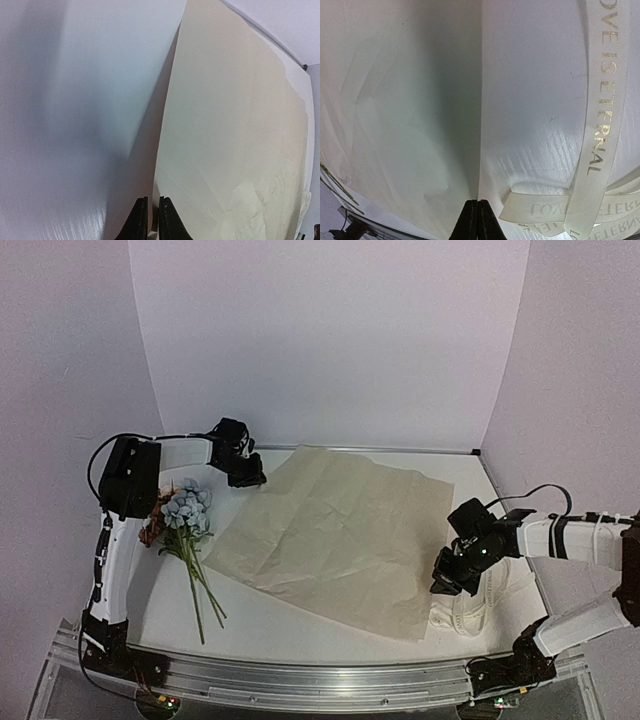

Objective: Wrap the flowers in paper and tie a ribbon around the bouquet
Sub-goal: Rotate the flattened wrapping paper at the center of the board.

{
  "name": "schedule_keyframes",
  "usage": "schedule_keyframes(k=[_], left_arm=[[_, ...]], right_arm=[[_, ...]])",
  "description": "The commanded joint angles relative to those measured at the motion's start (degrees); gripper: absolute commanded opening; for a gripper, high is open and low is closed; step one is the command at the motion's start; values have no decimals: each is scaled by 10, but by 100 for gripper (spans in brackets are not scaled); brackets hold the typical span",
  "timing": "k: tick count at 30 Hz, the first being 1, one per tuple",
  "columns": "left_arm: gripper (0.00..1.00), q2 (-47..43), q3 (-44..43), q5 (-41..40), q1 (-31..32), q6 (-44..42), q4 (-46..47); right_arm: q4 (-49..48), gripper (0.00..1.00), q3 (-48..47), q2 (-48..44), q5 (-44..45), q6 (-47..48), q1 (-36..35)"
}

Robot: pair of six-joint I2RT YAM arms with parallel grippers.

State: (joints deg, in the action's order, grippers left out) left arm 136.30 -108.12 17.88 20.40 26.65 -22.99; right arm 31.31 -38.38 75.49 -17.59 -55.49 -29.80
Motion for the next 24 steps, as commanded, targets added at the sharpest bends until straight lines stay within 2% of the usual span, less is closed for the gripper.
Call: schedule_keyframes(k=[1,10,14,17,19,22,24], left_arm=[[7,27,-83,25,-2,-29,2],[3,86,-186,77,1,-36,3],[0,98,-214,82,3,-36,4],[0,114,-245,91,5,-32,-8],[5,105,-249,93,7,-28,-12],[24,59,-219,75,11,-11,0],[35,29,-189,66,11,4,3]], right_arm=[[6,0,3,-17,95,-35,-60],[-18,0,-47,51,154,-83,-148],[-83,0,-66,92,192,-118,-210],[-87,0,-95,114,202,-120,-230],[-84,0,-92,110,219,-125,-235],[-85,0,-83,104,223,-134,-244],[-90,10,-80,99,217,-130,-255]])
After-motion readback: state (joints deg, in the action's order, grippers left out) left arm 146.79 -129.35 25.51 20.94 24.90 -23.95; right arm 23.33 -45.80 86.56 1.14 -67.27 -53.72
